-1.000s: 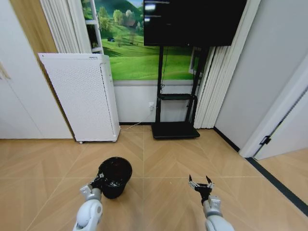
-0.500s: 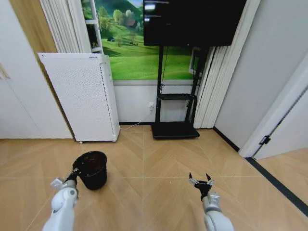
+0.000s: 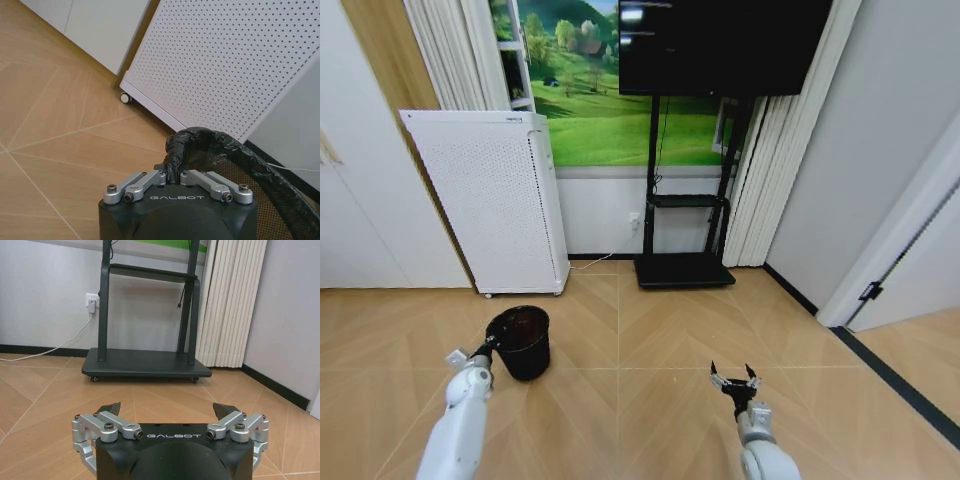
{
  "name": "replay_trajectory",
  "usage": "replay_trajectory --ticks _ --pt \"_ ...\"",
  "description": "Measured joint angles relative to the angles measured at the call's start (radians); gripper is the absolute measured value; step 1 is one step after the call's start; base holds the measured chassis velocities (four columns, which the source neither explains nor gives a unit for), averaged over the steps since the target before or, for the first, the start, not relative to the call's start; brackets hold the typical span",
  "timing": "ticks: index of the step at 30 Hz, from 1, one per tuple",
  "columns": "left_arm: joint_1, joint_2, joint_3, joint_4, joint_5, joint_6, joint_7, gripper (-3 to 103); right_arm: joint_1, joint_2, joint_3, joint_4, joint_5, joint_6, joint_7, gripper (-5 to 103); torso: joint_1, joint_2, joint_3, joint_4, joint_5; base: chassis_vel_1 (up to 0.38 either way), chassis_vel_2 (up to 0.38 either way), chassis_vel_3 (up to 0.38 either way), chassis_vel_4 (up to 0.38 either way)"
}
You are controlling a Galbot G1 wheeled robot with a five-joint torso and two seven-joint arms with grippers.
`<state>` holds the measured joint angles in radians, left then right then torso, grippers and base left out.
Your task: Pick up the trash bin and place the garbage on the floor into it.
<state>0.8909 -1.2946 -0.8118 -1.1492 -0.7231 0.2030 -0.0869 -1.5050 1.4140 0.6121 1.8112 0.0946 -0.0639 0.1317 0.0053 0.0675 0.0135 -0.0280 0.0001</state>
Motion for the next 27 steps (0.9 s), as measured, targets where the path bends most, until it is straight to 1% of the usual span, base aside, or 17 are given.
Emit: replay_trajectory --ticks 2,3,5,9,16,18,24,26,27 --pt "0.009 -0.008 0.016 -0.006 -0.036 0.005 0.002 7 0.011 -0.001 -0.002 -0.003 0.000 0.000 0.000 100 0.000 0.000 0.000 0.0001 0.0000 0.000 0.000 0.000 0.000" --pt "0.009 -0.008 0.016 -0.006 -0.036 0.005 0.002 7 0.011 -0.001 -0.002 -0.003 0.000 0.000 0.000 100 0.000 0.000 0.000 0.0001 0.0000 0.000 0.000 0.000 0.000" --pt "0.024 -0.013 0.027 -0.015 -0.077 0.009 -0.014 7 0.023 -0.002 -0.003 -0.010 -0.001 0.000 0.000 100 0.000 0.000 0.000 0.0002 -0.0003 0.000 0.000 0.000 0.000" --pt "0.035 -0.023 0.027 -0.017 -0.099 0.008 -0.037 7 0.030 -0.002 -0.003 -0.022 -0.004 0.001 0.000 100 0.000 0.000 0.000 0.0003 -0.0001 0.000 0.000 0.000 0.000" --pt "0.043 -0.014 0.028 -0.014 -0.097 -0.004 -0.043 7 0.025 -0.001 0.001 -0.040 -0.009 0.015 0.000 100 0.000 0.000 0.000 0.0002 -0.0001 0.000 0.000 0.000 0.000" --pt "0.035 -0.009 0.028 0.002 -0.086 -0.009 -0.041 7 0.022 0.001 0.004 -0.046 -0.016 0.022 0.000 100 0.000 0.000 0.000 0.0002 0.0000 0.000 0.000 0.000 0.000" --pt "0.029 -0.007 0.025 0.011 -0.075 -0.009 -0.048 6 0.022 0.003 0.005 -0.046 -0.024 0.023 0.003 100 0.000 0.000 0.000 0.0000 -0.0002 0.000 0.000 0.000 0.000" --pt "0.039 -0.003 0.024 0.008 -0.065 -0.009 -0.047 16 0.026 0.006 0.004 -0.048 -0.032 0.022 -0.002 100 0.000 0.000 0.000 0.0000 0.0001 0.000 0.000 0.000 0.000" --pt "0.039 -0.003 0.024 0.008 -0.065 -0.009 -0.047 16 0.026 0.006 0.004 -0.048 -0.032 0.022 -0.002 100 0.000 0.000 0.000 0.0000 0.0001 0.000 0.000 0.000 0.000"
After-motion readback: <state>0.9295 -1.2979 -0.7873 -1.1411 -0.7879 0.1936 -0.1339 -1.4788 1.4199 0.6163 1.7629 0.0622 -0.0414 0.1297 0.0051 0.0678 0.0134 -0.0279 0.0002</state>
